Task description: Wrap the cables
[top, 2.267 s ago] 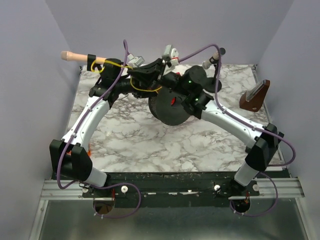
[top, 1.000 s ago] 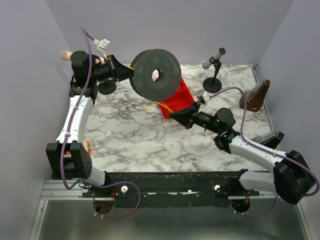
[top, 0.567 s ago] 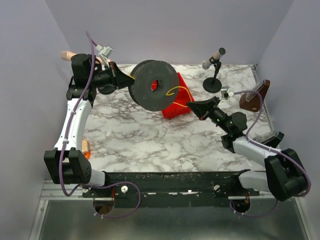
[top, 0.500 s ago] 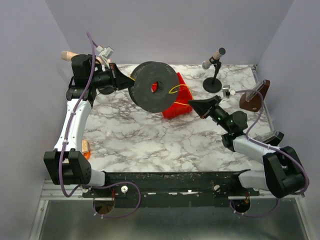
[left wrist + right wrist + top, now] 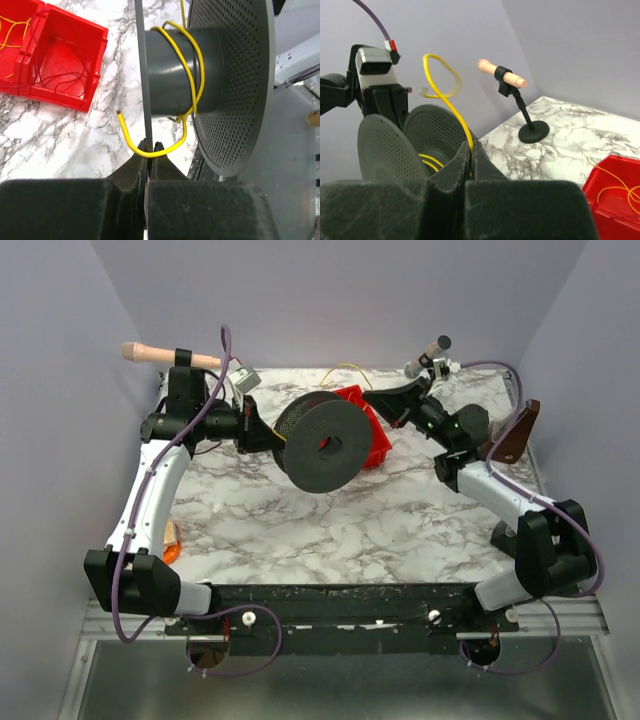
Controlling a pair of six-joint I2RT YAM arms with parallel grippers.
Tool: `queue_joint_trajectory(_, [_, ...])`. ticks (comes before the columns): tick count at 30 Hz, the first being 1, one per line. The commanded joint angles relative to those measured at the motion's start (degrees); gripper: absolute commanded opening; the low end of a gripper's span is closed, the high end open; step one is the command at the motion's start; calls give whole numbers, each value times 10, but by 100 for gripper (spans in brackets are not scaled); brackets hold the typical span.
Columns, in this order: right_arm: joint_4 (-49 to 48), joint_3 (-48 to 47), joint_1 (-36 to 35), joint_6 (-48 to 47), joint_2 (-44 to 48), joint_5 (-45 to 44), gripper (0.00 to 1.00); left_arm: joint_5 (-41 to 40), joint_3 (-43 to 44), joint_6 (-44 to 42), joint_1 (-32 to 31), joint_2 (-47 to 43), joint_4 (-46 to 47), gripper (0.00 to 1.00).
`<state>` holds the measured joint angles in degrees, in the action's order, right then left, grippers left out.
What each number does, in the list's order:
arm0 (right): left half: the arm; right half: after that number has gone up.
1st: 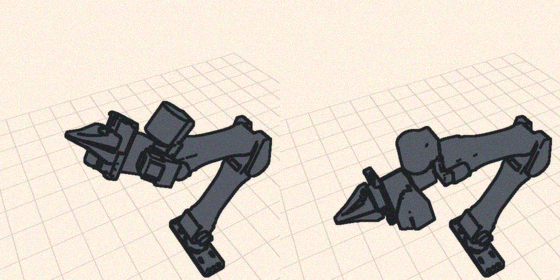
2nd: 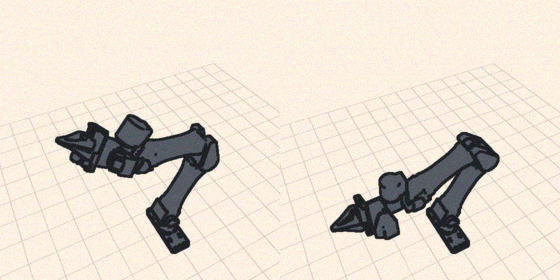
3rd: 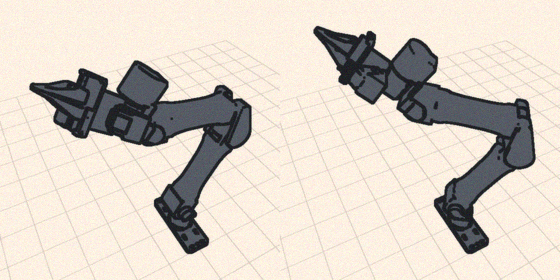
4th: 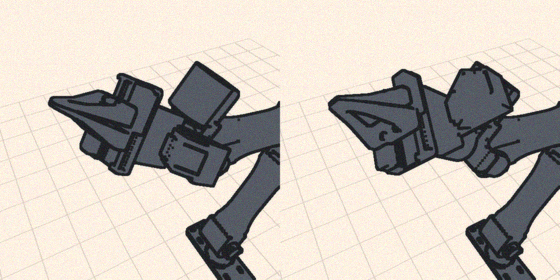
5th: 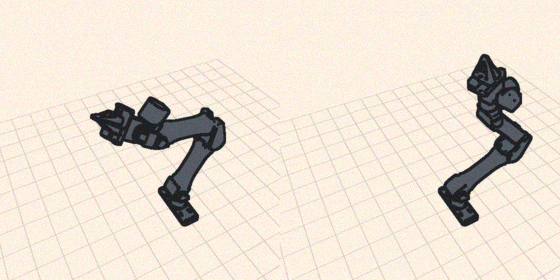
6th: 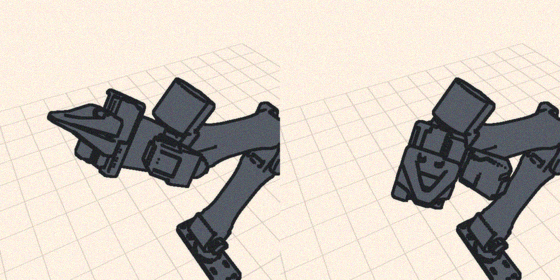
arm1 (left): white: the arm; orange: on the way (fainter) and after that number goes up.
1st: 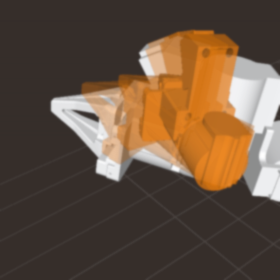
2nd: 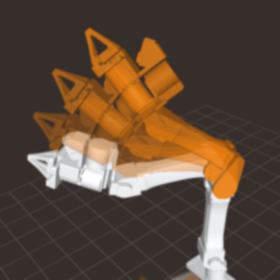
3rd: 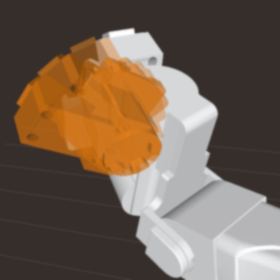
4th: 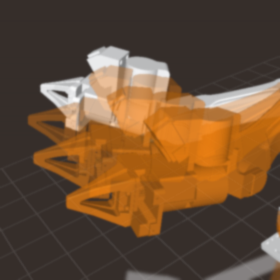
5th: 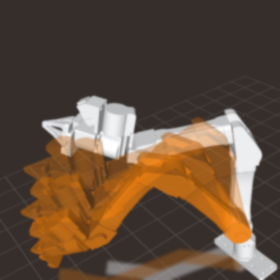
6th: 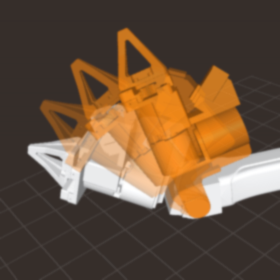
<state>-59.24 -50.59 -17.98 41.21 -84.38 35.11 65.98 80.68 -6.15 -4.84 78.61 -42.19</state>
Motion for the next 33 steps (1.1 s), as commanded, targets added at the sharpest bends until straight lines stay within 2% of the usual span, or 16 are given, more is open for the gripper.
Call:
queue_joint_trajectory(1, [39,-85,1,-18,-17,9,1,0,-11,-96,-31,-28,-87,0])
queue_joint_trajectory(7, [74,-145,-46,-46,-22,32,1,-10,-10,-83,-89,-14,-73,0])
queue_joint_trajectory(11, [103,-166,-65,-84,-18,46,1,-17,-3,-57,-103,-10,-58,0])
queue_joint_trajectory(14, [107,-154,-69,-123,-8,86,1,-29,-2,-34,-103,-12,-44,0])
queue_joint_trajectory(16, [103,-143,-70,-150,-4,142,1,-34,0,-24,-102,-13,-34,0])
queue_joint_trajectory(21, [192,-130,-69,-256,19,216,0,-50,10,-11,-102,-8,-29,0])
queue_joint_trajectory(24, [226,-119,-69,-320,41,211,1,-60,11,-17,-102,-4,-35,0])
queue_joint_trajectory(27, [318,-137,-74,-407,49,208,1,-83,21,-44,-103,4,-65,0])
queue_joint_trajectory(30, [408,-152,-86,-517,49,214,5,-105,25,-63,-103,4,-76,0])
queue_joint_trajectory(33, [480,-167,-99,-588,44,214,11,-137,27,-76,-103,0,-75,0])
